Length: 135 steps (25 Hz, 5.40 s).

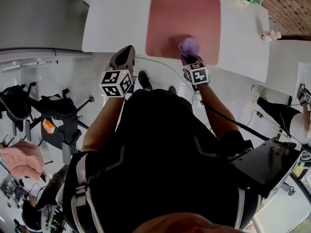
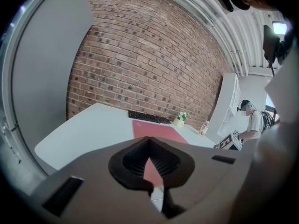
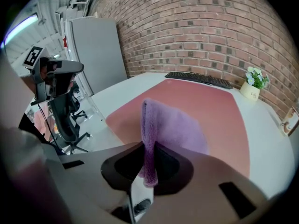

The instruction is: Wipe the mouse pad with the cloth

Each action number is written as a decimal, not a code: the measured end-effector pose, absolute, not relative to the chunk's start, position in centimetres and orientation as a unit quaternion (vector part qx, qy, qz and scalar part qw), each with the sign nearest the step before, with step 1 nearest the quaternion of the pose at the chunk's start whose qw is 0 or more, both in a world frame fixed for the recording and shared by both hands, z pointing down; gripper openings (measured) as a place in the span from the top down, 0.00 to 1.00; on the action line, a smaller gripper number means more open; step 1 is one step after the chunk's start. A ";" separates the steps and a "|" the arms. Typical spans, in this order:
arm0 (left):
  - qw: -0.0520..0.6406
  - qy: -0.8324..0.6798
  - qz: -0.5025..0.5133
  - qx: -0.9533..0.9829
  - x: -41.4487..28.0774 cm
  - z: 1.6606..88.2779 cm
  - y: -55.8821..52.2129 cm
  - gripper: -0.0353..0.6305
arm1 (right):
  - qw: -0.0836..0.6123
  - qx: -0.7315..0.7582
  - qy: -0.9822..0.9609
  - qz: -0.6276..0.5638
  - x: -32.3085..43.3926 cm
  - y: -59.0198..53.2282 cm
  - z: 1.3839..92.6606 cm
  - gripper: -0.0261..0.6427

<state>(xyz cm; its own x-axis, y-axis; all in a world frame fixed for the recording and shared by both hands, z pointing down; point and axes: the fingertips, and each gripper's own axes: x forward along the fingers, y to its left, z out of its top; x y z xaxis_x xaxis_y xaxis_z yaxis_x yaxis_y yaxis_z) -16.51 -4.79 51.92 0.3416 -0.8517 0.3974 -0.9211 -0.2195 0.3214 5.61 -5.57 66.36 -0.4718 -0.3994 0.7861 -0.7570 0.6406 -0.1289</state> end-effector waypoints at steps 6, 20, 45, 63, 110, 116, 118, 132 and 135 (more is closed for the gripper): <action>0.260 -0.582 0.062 0.768 -18.8 52.1 -4.3 0.94 | 0.370 0.323 -0.835 0.248 1.1 -5.1 66.4 0.88; 0.247 -0.577 0.057 0.776 -21.2 51.4 -5.1 0.94 | 0.357 0.257 -0.858 0.265 -9.9 -4.4 65.4 0.88; 0.222 -0.471 0.073 0.851 -11.7 49.1 -12.2 0.94 | 0.175 0.538 -0.760 0.321 15.2 -13.3 55.8 0.88; 0.223 -0.495 0.119 0.831 -7.5 49.3 -15.2 0.94 | 0.322 0.553 -0.712 0.289 25.5 -15.9 64.9 0.88; 0.247 -0.660 0.070 0.706 -18.6 48.8 -7.7 0.94 | 0.327 0.249 -0.834 0.367 -4.6 -17.3 65.3 0.88; 0.251 -0.678 0.068 0.688 -19.9 48.8 -6.5 0.94 | 0.327 0.229 -0.836 0.377 -7.6 -17.6 65.3 0.88; 0.252 -0.684 0.065 0.681 -20.2 48.8 -6.3 0.94 | 0.324 0.222 -0.836 0.384 -8.5 -17.8 65.2 0.88; 0.254 -0.702 0.061 0.662 -22.1 48.6 -5.1 0.94 | 0.279 0.183 -0.832 0.444 -14.6 -18.6 63.4 0.88; 0.254 -0.697 0.060 0.668 -22.2 48.4 -5.5 0.94 | 0.254 0.178 -0.836 0.453 -15.6 -19.0 61.8 0.88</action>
<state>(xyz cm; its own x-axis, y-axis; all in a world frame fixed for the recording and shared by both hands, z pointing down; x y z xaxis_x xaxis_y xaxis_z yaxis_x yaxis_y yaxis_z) -22.18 -5.50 48.43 0.0203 -0.9006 0.4342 -0.9617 0.1012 0.2549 -15.57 -18.97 61.81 -0.8073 -0.0679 0.5862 -0.5280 0.5266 -0.6663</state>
